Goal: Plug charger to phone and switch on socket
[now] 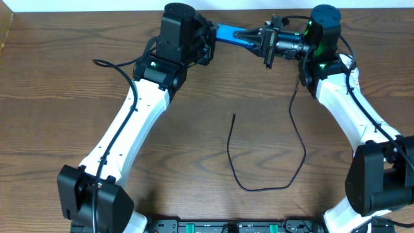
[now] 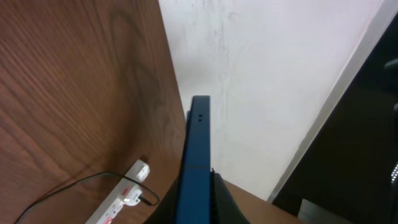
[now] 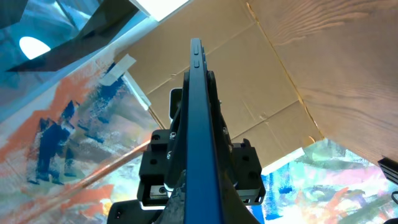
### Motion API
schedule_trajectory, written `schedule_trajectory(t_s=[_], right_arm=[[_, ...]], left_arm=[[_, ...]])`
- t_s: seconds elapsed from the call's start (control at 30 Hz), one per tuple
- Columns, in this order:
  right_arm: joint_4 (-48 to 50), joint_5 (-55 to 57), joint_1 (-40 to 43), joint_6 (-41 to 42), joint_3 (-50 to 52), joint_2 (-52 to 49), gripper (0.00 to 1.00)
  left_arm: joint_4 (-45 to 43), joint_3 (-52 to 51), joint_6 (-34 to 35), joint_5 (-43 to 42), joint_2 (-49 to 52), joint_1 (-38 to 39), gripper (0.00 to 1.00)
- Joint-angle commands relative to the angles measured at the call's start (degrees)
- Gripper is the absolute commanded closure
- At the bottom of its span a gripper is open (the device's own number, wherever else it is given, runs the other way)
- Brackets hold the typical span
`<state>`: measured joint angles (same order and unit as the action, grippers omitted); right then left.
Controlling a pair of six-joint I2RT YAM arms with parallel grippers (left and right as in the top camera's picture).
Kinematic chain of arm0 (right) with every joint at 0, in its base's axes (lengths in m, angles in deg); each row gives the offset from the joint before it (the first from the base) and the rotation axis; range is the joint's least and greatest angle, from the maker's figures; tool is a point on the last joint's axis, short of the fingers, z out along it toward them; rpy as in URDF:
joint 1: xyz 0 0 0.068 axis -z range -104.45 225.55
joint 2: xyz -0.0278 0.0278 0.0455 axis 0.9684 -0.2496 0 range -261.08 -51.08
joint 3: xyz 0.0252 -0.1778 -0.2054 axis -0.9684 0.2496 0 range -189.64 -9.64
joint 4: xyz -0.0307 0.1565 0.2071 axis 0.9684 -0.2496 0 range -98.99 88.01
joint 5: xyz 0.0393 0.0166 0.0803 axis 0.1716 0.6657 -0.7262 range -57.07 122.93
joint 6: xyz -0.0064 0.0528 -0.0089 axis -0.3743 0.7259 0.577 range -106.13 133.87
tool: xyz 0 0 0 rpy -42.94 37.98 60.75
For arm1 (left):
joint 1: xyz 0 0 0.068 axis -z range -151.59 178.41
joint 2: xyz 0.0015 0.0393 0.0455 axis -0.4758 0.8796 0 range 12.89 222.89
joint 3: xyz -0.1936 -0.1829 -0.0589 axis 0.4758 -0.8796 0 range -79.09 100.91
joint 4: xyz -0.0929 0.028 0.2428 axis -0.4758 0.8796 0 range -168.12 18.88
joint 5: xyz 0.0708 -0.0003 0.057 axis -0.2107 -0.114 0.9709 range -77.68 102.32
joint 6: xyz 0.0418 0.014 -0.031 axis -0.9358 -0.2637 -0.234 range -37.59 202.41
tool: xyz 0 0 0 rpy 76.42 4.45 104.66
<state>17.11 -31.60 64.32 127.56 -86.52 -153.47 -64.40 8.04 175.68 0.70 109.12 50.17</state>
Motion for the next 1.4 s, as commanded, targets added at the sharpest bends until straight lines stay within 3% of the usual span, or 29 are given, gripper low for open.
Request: schedule_trajectory(t_s=[0.0, 0.13, 0.27, 0.43, 0.57, 0.87, 1.1, 1.37], right_arm=[[0.87, -1.81, -0.50, -3.96, -1.01, 0.15, 0.72], [0.87, -1.38, 0.35, -10.58, -1.01, 0.15, 0.28], [0.83, -1.46, 3.61, -18.47, -1.01, 0.15, 0.01], [-0.42, -2.84, 8.85, -31.74, -1.01, 0.15, 0.01], [-6.23, -3.04, 11.93, -41.48, -1.01, 0.15, 0.01], [-19.87, 7.48, 11.89, -50.82, -1.01, 0.15, 0.01], [-32.48, 24.61, 5.90, -57.33, -1.01, 0.15, 0.01], [-48.89, 48.94, -8.33, -65.77, -1.01, 0.04, 0.01]], left_arm=[[0.52, 0.96, -0.59, 1.01, -0.74, -0.31, 0.93], [0.74, 0.96, -0.66, 2.69, -0.74, -0.72, 0.93], [2.34, 0.96, -1.29, 1.62, -0.83, -2.54, 0.93], [3.32, 0.96, -5.90, -10.64, -0.83, -7.15, 0.93], [3.37, 0.96, -13.49, -25.59, -0.83, -12.41, 0.93], [3.80, 0.96, -41.88, -51.82, -0.83, -22.01, 0.93], [4.04, 0.96, -49.90, -60.43, -0.83, -25.46, 0.93], [4.46, 0.31, -50.21, -60.41, -0.83, -26.21, 0.93]])
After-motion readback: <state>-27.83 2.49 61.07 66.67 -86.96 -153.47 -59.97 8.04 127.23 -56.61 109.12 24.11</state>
